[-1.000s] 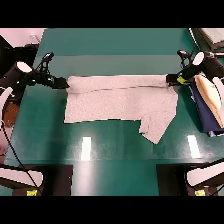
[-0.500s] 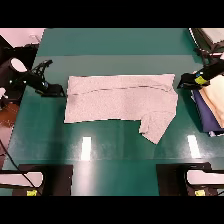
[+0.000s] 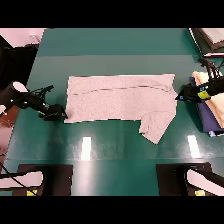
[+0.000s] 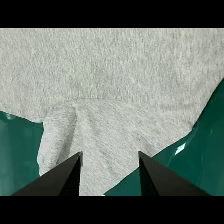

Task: Fold the shirts.

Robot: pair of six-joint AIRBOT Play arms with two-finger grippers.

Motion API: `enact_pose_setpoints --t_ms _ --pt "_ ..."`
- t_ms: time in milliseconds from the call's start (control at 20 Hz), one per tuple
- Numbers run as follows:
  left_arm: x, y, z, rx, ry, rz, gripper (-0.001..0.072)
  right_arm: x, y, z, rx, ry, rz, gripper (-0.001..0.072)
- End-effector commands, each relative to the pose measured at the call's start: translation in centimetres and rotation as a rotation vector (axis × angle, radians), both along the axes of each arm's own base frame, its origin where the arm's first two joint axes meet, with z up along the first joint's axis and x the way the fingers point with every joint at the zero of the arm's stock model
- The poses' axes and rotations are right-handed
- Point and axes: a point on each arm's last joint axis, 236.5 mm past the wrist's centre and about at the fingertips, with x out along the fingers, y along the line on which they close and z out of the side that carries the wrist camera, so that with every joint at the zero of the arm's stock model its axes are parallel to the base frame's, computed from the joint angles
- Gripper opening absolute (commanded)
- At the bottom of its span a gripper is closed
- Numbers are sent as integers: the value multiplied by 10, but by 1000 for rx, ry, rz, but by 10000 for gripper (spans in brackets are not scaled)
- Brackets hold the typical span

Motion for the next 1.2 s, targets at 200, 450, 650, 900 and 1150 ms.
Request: enact_pose_setpoints --t_ms 200,450,650,900,1150 --pt "-4 -33 -8 -28 -16 -34 508 -20 5 -1 -1 -23 -8 407" --pt "4 -40 -2 -32 -47 -46 20 -48 1 -32 15 63 -45 408" --pt "27 -37 33 -14 -189 -39 20 -67 -16 -76 74 142 -206 408" --pt "34 -37 58 -4 -274 -34 20 -76 -1 -124 196 246 -294 406" --pt "29 -38 57 -9 -256 -45 21 -58 19 -140 225 228 -274 304"
